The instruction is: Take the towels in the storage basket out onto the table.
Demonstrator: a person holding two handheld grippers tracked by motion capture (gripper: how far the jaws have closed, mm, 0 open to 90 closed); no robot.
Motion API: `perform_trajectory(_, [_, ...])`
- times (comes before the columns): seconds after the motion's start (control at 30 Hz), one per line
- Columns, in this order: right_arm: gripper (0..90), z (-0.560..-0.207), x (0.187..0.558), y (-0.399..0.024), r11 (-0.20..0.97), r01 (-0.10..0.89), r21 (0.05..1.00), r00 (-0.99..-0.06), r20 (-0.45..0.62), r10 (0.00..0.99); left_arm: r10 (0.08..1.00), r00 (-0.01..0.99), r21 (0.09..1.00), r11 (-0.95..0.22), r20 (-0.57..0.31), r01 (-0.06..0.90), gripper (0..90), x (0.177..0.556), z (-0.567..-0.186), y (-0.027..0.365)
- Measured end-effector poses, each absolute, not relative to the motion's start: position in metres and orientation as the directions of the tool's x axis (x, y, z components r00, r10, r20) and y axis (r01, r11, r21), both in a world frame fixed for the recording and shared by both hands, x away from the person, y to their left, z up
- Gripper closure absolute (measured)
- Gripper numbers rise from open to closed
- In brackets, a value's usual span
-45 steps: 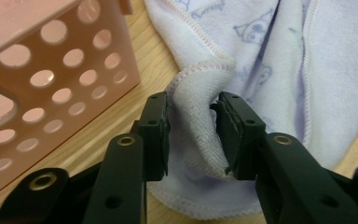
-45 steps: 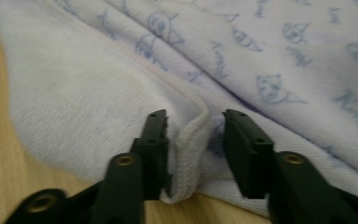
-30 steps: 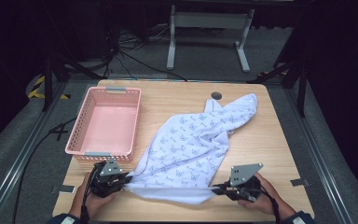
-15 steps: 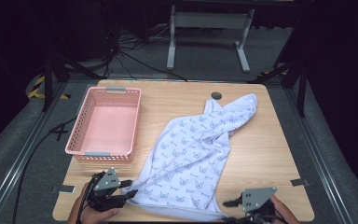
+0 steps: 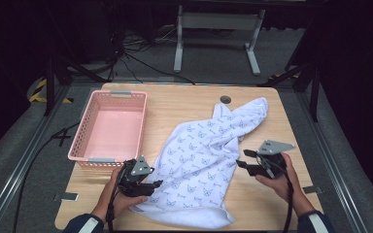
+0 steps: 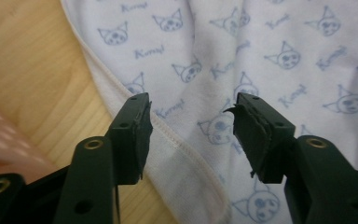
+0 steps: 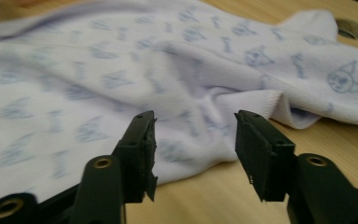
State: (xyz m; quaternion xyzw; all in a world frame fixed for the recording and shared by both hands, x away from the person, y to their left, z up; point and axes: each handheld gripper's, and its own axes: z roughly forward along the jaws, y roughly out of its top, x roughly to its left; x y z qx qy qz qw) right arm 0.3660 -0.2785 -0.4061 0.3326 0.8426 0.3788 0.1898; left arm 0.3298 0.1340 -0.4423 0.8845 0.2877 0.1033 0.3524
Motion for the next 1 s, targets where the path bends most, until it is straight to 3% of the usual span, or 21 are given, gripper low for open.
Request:
perform_trajectory(0.13, [42.2,-0.430,0.408,-0.272,0.442,0.522,0.730,-0.621,-0.029,0.783,0.572,0.820,0.628,-0.624,-0.038,0.465,62.5,0.336,-0.455,0.133])
perform_trajectory(0.23, [46.5,-0.441,0.421,-0.265,0.435,0.547,0.715,-0.594,-0.035,0.804,0.572,0.819,0.623,-0.624,-0.048,0.472,69.5,0.337,-0.459,0.134])
perform_trajectory(0.3, [55.8,-0.445,0.426,-0.263,0.464,0.560,0.686,-0.563,-0.095,0.821,0.563,0.825,0.620,-0.628,-0.056,0.470,74.9,0.337,-0.458,0.135])
perform_trajectory(0.37, [70.7,-0.449,0.429,-0.266,0.457,0.585,0.670,-0.553,-0.083,0.829,0.562,0.825,0.622,-0.626,-0.059,0.470,79.7,0.335,-0.459,0.136])
perform_trajectory(0.4, [70.7,-0.449,0.429,-0.266,0.457,0.585,0.670,-0.553,-0.083,0.829,0.555,0.830,0.616,-0.634,-0.060,0.468,79.7,0.335,-0.458,0.137])
perform_trajectory(0.5, [84.7,-0.450,0.428,-0.273,0.470,0.594,0.653,-0.559,-0.084,0.825,0.544,0.836,0.613,-0.638,-0.068,0.465,82.9,0.328,-0.457,0.138])
perform_trajectory(0.67, [85.4,-0.432,0.414,-0.304,0.463,0.601,0.651,-0.525,-0.115,0.844,0.486,0.866,0.606,-0.656,-0.118,0.450,87.5,0.315,-0.453,0.138])
perform_trajectory(1.0, [83.6,-0.423,0.386,-0.353,0.390,0.691,0.608,-0.461,-0.045,0.886,0.381,0.913,0.650,-0.659,-0.147,0.380,85.6,0.298,-0.441,0.111])
